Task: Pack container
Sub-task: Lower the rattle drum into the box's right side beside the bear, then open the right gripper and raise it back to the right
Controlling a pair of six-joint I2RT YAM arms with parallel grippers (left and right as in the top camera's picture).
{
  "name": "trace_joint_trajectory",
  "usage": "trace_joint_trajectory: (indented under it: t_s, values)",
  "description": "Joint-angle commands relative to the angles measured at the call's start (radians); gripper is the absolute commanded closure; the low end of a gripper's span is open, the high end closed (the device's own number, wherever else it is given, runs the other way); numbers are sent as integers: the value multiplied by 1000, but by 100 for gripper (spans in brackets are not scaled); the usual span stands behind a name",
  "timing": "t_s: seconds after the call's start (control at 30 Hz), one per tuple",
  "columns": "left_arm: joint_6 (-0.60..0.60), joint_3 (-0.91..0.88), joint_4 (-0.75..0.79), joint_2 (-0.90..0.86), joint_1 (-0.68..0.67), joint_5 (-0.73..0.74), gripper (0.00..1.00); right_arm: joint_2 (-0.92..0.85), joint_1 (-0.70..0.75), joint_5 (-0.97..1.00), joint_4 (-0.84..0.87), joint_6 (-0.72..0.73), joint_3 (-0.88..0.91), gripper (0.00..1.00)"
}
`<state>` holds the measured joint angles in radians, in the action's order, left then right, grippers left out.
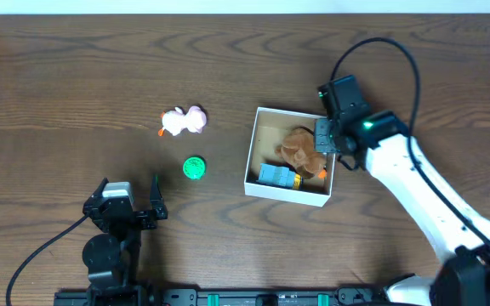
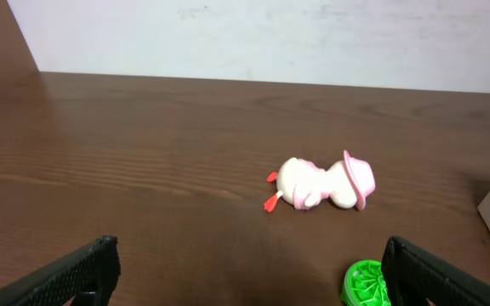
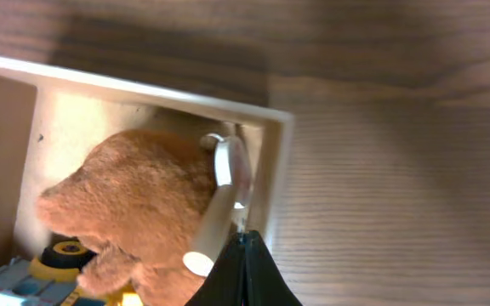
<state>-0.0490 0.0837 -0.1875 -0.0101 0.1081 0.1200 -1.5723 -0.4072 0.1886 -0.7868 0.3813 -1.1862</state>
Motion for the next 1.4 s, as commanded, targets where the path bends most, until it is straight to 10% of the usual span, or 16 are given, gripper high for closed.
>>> trace_joint_trajectory:
  t_s: [0.0, 1.37]
  values:
    - [5, -14, -35, 6, -4, -1, 2, -49, -19, -6, 10, -13, 10, 99]
    - [5, -14, -35, 6, -4, -1, 2, -115, -113, 29, -16, 5, 2, 99]
